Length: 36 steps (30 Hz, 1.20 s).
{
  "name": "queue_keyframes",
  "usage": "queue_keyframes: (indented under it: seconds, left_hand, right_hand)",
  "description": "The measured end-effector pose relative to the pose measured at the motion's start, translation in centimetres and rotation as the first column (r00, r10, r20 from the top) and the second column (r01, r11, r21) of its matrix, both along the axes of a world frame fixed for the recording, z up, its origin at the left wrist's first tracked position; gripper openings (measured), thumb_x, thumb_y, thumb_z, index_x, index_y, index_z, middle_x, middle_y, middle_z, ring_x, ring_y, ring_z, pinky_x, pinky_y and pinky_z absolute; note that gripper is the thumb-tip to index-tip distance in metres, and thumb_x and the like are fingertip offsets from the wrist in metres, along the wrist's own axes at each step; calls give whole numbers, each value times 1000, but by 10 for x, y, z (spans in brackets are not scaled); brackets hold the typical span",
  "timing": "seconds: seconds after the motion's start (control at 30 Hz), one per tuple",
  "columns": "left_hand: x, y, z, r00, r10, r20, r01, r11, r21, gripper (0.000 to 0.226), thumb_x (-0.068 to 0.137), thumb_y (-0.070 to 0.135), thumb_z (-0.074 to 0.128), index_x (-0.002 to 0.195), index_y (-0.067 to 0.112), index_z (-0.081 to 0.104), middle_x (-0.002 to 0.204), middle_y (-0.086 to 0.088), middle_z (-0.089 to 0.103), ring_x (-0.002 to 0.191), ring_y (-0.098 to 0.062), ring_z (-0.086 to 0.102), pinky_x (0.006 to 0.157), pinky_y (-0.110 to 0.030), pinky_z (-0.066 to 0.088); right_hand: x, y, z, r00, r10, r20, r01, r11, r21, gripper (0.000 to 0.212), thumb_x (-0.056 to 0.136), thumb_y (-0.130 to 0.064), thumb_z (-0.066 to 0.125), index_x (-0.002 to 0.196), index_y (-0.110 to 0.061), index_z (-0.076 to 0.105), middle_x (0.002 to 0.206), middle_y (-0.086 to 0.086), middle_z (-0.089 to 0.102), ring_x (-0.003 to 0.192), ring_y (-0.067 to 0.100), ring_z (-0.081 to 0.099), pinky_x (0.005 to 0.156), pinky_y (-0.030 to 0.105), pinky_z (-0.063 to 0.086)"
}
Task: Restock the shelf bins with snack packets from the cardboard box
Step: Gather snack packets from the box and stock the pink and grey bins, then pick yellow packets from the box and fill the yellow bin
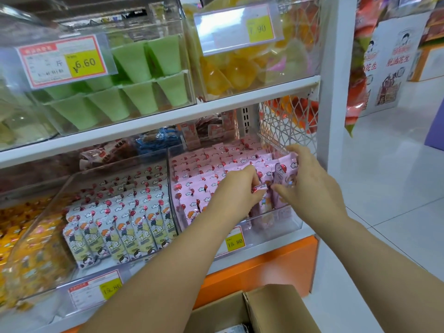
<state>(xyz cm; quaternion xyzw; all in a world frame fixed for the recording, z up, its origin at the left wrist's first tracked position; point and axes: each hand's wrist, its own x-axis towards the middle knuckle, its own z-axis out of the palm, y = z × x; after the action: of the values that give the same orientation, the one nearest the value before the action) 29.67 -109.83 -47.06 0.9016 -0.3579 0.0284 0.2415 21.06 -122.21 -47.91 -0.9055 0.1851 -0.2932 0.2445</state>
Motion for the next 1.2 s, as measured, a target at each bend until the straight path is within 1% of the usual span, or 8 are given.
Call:
queue_keyframes:
  seconds: [0.07, 0.23, 0.5, 0.6, 0.7, 0.9, 1.07, 1.2]
  left_hand:
    - [2, -7, -3, 1000, -11, -7, 11, 1000, 3, 18, 88, 25, 65, 85, 18, 49, 85, -6, 60, 75, -25, 56, 59, -31, 41]
    - [2, -17, -7, 999, -16, -44, 15, 1000, -19, 12, 90, 22, 62, 91, 16, 51, 90, -9, 64, 78, -28, 63, 66, -36, 49]
    - [5, -22, -8, 993, -77, -91, 68, 994, -91, 15, 90, 11, 61, 104, 13, 61, 110, -6, 61, 90, -20, 56, 75, -27, 43]
    - [3, -23, -10, 991, -100, -92, 97, 994, -41, 24, 90, 12, 62, 114, 14, 63, 117, -5, 53, 103, -19, 53, 80, -20, 35]
    - [2, -16, -11, 990, -105, -97, 100, 994, -53, 29, 90, 11, 62, 119, 15, 62, 126, -2, 47, 110, -16, 49, 85, -13, 30]
    - [-2, -3, -8, 983, -138, -120, 133, 990, -48, 26, 91, 9, 61, 115, 15, 63, 130, 1, 43, 87, -11, 48, 82, -13, 33]
    - [-14, 12, -4, 987, -140, -81, 130, 985, -114, 21, 92, 10, 58, 111, 17, 64, 126, 4, 45, 85, -13, 54, 88, -21, 43]
    - [-37, 46, -7, 988, -141, 56, 152, 932, -329, 18, 91, 4, 57, 101, 15, 68, 110, 7, 51, 86, -9, 57, 82, -21, 47]
  right_hand:
    - [-2, 0, -2, 998, -47, -36, 40, 984, -176, 69, 77, -35, 74, 135, -25, 37, 124, 0, 50, 96, 29, 59, 70, 35, 42]
    - [6, -4, -19, 999, 5, -51, -22, 939, -343, 38, 73, -25, 80, 107, -14, 69, 103, 12, 60, 88, 37, 61, 76, 39, 41]
    - [10, -12, -24, 999, 6, 41, 9, 941, -340, 12, 71, -2, 75, 74, -13, 69, 71, 5, 63, 63, 31, 60, 67, 34, 34]
    - [9, -11, -28, 999, 32, -5, -32, 933, -357, 20, 76, -2, 70, 86, -18, 75, 70, 4, 68, 68, 31, 64, 69, 37, 39]
    - [2, -12, -26, 997, 80, -17, -81, 944, -321, 27, 74, 1, 70, 96, -14, 73, 78, 6, 72, 74, 33, 66, 70, 39, 44]
    - [-19, -9, -23, 993, 109, 52, -101, 986, -131, 32, 86, -10, 63, 117, -17, 65, 113, 1, 68, 100, 23, 61, 85, 32, 45]
    - [-32, 0, -23, 983, 139, 120, -144, 989, 33, 31, 86, -11, 64, 116, -19, 64, 106, -9, 65, 92, 8, 55, 80, 19, 36]
    - [-38, 27, -24, 957, 227, 181, -249, 963, 107, 28, 82, -6, 65, 109, -15, 67, 98, -5, 69, 83, 4, 59, 71, 13, 41]
